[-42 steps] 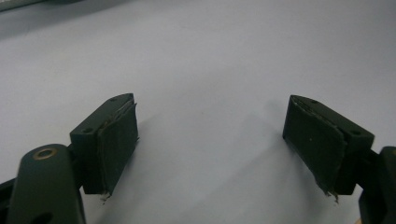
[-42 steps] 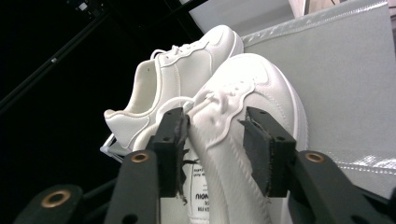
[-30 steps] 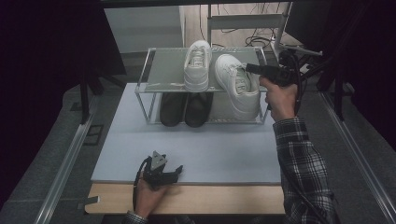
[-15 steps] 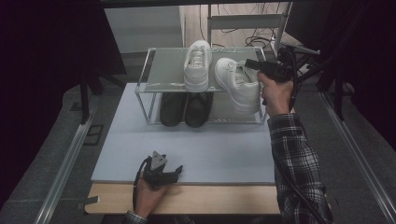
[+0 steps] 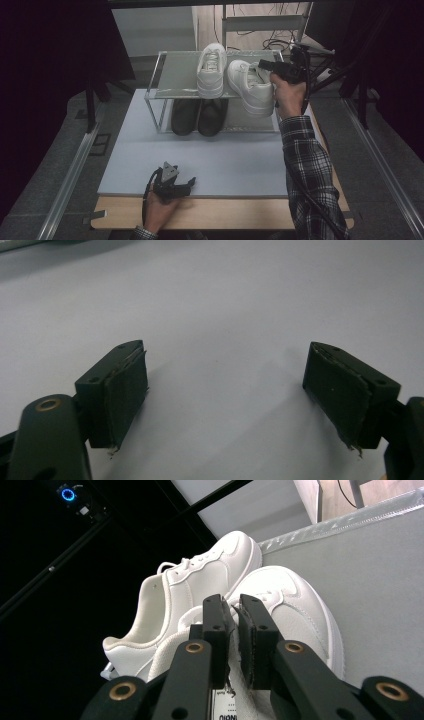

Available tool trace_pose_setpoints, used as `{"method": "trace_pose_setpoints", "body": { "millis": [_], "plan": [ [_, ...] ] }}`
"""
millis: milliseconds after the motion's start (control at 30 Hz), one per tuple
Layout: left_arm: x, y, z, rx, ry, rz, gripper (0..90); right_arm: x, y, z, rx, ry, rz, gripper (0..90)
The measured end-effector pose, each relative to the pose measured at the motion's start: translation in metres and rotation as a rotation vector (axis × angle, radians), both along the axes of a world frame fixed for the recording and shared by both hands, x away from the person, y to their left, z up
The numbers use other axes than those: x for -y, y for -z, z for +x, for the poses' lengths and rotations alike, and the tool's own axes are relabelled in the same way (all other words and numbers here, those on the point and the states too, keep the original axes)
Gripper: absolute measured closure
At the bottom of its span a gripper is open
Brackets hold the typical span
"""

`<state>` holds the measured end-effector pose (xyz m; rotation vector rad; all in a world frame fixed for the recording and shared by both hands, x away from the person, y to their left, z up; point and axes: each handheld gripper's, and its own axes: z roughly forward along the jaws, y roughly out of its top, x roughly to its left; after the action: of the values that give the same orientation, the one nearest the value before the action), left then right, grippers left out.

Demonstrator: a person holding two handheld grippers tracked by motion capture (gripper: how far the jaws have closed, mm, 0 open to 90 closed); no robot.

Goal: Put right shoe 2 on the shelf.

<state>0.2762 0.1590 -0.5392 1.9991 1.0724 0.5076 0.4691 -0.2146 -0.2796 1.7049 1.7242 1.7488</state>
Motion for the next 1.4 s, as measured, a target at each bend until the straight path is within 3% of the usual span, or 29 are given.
{"method": "trace_pose_setpoints", "body": {
  "millis": [367,500,767,1000,1400],
  "plan": [
    [0.000,0.000,0.000,0.000,0.000,0.001,17.7,0.010,0.001,-0.004,0.002,-0.041,0.018,74.0],
    [0.000,0.000,0.000,0.000,0.000,0.000,17.7,0.008,0.000,-0.005,0.005,-0.038,-0.013,68.6],
    [0.000,0.000,0.000,0.000,0.000,0.001,17.7,0.017,-0.001,-0.011,0.015,-0.047,-0.022,61.1],
    [0.000,0.000,0.000,-0.001,-0.002,-0.001,17.7,0.030,-0.005,-0.025,0.034,-0.065,-0.028,63.3],
    [0.000,0.000,0.000,0.000,-0.002,0.000,17.7,0.048,0.000,-0.056,0.082,-0.086,-0.074,79.8]
  ]
}}
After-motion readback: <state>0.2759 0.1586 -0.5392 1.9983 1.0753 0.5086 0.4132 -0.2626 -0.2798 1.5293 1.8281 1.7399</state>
